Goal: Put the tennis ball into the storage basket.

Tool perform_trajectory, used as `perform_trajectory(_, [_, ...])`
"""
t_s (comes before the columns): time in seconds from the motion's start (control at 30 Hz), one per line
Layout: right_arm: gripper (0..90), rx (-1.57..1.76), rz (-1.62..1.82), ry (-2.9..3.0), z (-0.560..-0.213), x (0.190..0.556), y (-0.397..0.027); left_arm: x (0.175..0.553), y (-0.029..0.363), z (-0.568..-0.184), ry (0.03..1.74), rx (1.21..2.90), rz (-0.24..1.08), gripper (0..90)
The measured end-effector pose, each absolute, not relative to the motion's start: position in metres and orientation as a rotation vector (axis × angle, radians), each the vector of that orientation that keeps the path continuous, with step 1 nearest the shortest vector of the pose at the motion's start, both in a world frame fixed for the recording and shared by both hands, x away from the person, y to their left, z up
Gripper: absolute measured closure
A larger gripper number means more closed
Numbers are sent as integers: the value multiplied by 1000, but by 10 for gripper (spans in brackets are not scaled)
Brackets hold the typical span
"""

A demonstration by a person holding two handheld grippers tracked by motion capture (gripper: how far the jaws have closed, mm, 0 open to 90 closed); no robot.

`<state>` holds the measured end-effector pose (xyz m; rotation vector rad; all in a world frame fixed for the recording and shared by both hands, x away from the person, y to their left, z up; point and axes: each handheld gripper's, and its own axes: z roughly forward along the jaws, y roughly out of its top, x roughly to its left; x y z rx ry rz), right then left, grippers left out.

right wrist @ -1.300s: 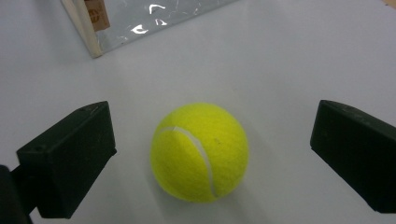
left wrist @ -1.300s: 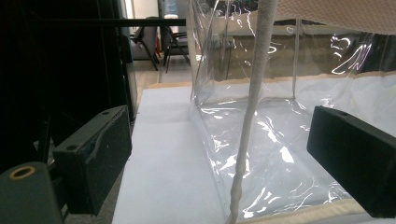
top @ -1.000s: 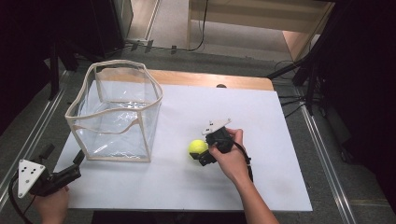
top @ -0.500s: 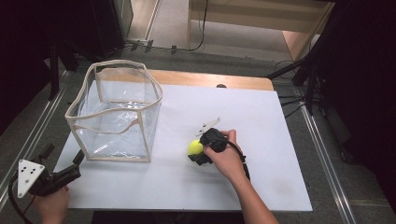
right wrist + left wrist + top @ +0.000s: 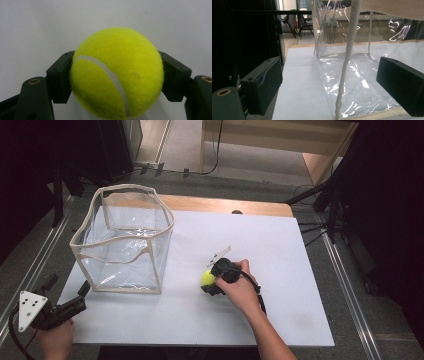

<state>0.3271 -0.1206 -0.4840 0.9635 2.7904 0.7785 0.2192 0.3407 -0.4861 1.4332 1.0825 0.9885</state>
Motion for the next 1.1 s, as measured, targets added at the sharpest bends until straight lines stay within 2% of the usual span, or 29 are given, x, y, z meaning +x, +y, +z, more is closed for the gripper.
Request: perform_trajectory(1.1, [236, 820, 819, 2875, -463, 343, -76, 219, 342, -486, 1084, 1419, 980, 69])
